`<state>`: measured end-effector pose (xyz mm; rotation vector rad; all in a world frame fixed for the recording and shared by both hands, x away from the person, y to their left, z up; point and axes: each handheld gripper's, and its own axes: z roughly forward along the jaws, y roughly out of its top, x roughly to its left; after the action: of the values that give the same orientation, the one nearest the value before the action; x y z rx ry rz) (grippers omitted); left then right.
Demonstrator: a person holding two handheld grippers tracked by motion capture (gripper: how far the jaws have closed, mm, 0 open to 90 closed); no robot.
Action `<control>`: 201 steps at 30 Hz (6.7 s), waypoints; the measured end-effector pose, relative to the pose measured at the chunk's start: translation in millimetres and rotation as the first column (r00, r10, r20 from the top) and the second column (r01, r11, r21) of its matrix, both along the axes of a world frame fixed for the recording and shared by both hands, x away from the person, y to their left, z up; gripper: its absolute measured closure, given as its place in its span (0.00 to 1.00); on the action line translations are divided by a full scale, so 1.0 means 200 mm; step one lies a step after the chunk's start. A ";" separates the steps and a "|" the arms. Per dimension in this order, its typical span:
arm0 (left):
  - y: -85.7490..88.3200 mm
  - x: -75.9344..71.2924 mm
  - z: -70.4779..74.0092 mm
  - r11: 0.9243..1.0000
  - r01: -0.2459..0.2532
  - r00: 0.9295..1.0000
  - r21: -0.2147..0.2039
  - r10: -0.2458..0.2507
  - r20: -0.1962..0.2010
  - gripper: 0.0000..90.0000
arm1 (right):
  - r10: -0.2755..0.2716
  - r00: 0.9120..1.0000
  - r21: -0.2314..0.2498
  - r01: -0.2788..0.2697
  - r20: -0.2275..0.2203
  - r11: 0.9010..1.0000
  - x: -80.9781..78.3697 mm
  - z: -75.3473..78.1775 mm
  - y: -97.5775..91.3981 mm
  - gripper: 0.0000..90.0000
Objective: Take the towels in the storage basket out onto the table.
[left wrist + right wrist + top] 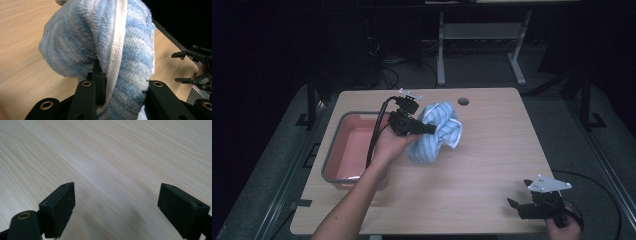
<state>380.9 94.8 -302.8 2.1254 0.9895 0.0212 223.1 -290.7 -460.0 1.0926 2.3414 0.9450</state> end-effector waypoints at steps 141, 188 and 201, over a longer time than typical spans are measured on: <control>-0.11 -0.19 -0.40 0.998 0.066 0.994 -0.015 -0.067 -0.081 0.43 | 0.014 1.000 -0.030 -0.014 -0.003 0.999 0.03 -0.02 0.05 0.15; 0.07 -0.50 -0.56 0.996 0.079 0.996 -0.042 -0.081 -0.049 0.37 | -0.003 1.000 -0.051 0.002 -0.009 0.999 0.02 -0.02 0.03 0.15; 0.11 -0.55 -0.61 0.996 0.076 0.995 -0.053 -0.079 -0.055 0.37 | 0.002 1.000 -0.056 -0.002 -0.006 0.998 0.02 -0.02 0.04 0.15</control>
<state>271.3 117.2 -424.2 2.1264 0.9299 -0.1028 228.0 -283.5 -464.6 1.0731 2.3590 0.8730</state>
